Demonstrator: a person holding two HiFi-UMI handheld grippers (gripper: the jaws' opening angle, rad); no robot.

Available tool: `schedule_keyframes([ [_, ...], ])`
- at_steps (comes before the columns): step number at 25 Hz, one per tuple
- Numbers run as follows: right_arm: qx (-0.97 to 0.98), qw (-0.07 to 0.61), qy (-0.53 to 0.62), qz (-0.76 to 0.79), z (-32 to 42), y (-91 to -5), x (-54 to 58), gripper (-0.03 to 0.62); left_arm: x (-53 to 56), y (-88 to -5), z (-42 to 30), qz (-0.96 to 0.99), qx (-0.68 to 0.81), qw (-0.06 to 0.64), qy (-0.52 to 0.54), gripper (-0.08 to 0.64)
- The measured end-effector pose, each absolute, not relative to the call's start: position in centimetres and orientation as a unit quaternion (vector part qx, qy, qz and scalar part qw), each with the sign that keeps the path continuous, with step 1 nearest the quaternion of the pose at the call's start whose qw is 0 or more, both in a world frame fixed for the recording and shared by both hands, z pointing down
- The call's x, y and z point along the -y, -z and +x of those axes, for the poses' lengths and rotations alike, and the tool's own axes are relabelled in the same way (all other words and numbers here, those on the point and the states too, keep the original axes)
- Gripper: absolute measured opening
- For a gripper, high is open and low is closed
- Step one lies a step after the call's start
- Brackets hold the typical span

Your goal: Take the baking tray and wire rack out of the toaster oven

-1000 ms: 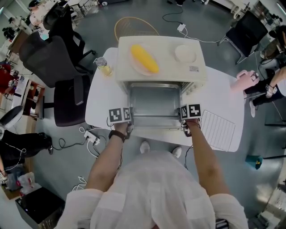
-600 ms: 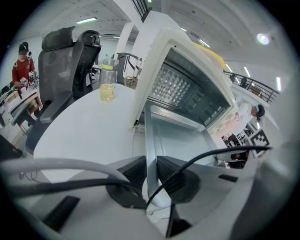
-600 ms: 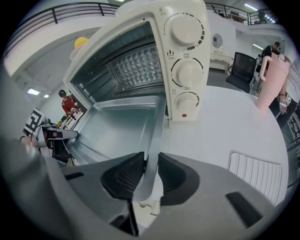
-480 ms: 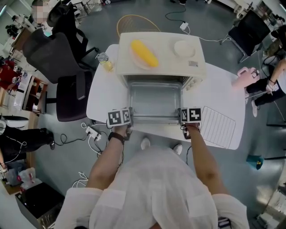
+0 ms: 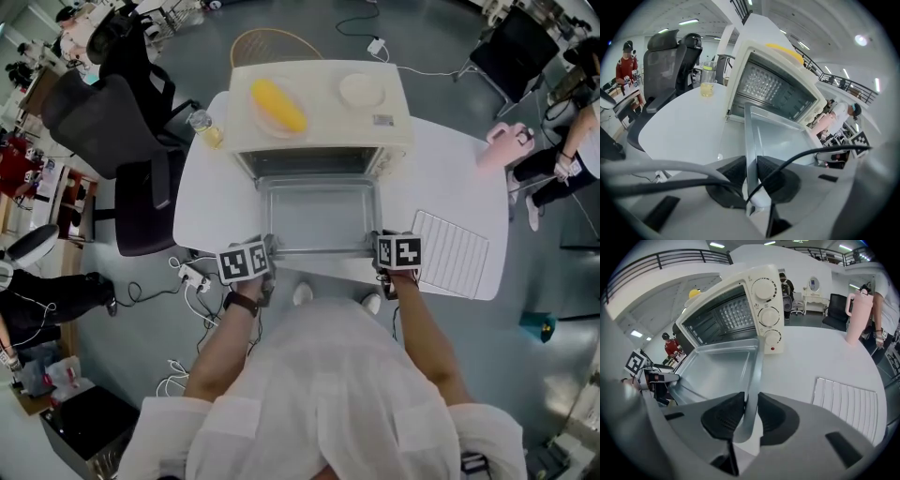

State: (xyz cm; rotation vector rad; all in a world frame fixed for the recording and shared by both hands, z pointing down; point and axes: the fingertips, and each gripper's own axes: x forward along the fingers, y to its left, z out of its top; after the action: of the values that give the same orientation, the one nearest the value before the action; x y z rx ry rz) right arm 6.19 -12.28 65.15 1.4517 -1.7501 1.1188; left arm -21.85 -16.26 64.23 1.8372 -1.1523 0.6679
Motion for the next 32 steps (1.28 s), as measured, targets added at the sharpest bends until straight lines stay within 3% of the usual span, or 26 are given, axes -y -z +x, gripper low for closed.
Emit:
schedule_keyframes([
  [9, 0.638, 0.278, -0.433, 0.573, 12.5, -65.3, 7.4, 0.091, 13.5, -64.3, -15.2, 0.749, 0.433, 0.418, -0.276, 0.061],
  [32, 0.53, 0.237, -0.467, 0.667, 35.3, -67.5, -4.9, 0.091, 8.5, -67.2, 10.2, 0.798, 0.308, 0.393, -0.339, 0.061],
])
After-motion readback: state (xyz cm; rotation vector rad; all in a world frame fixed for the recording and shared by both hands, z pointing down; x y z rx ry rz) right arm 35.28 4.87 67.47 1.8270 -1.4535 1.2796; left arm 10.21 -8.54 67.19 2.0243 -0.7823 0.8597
